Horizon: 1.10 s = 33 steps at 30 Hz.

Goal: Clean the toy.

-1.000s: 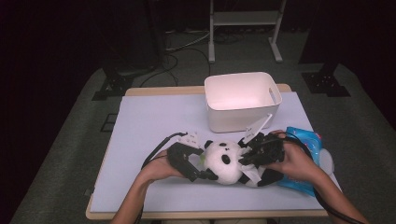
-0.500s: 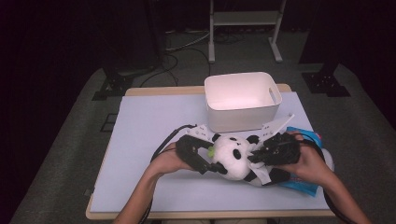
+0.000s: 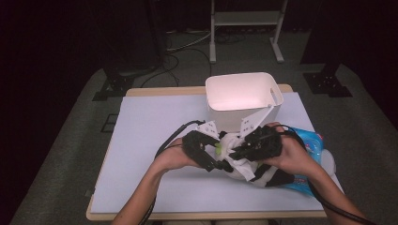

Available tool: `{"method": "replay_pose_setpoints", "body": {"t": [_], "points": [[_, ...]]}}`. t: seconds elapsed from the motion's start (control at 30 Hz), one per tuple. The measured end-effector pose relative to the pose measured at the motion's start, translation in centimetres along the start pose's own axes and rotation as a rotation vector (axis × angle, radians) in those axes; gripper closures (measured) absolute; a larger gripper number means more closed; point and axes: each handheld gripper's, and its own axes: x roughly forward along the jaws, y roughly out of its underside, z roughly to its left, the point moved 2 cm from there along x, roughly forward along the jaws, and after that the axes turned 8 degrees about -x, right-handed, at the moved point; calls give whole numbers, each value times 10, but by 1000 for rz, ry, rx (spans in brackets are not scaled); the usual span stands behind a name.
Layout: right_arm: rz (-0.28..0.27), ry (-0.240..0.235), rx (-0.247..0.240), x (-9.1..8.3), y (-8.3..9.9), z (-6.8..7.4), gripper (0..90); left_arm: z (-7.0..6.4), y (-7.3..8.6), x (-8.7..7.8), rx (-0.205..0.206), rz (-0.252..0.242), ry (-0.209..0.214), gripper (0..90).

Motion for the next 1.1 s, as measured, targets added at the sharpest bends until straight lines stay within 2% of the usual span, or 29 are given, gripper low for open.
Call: {"method": "replay_pose_setpoints", "body": {"t": [0.13, 0.2, 0.27, 0.47, 0.6, 0.77, 0.9, 1.1], "points": [[8, -13, 1, 7, -5, -2, 841, 2, 3, -1, -4, 9, -7, 172], [10, -12, 3, 5, -4, -1, 841, 2, 4, -1, -6, 9, -8, 172], [3, -5, 2, 2, 1, -2, 841, 2, 4, -1, -7, 13, -7, 170], [14, 13, 39, -8, 20, -1, 840, 4, 4, -2, -12, 26, -15, 162], [18, 8, 65, -11, 36, 0, 840, 4, 5, -2, -16, 23, -20, 162], [12, 11, 82, -14, 46, 2, 839, 4, 4, -2, -11, 26, -17, 163], [17, 10, 74, -13, 42, 4, 839, 3, 2, 0, -10, 30, -24, 163], [11, -13, 35, 0, 23, 5, 838, 3, 2, -1, -5, 47, -41, 163]]}}
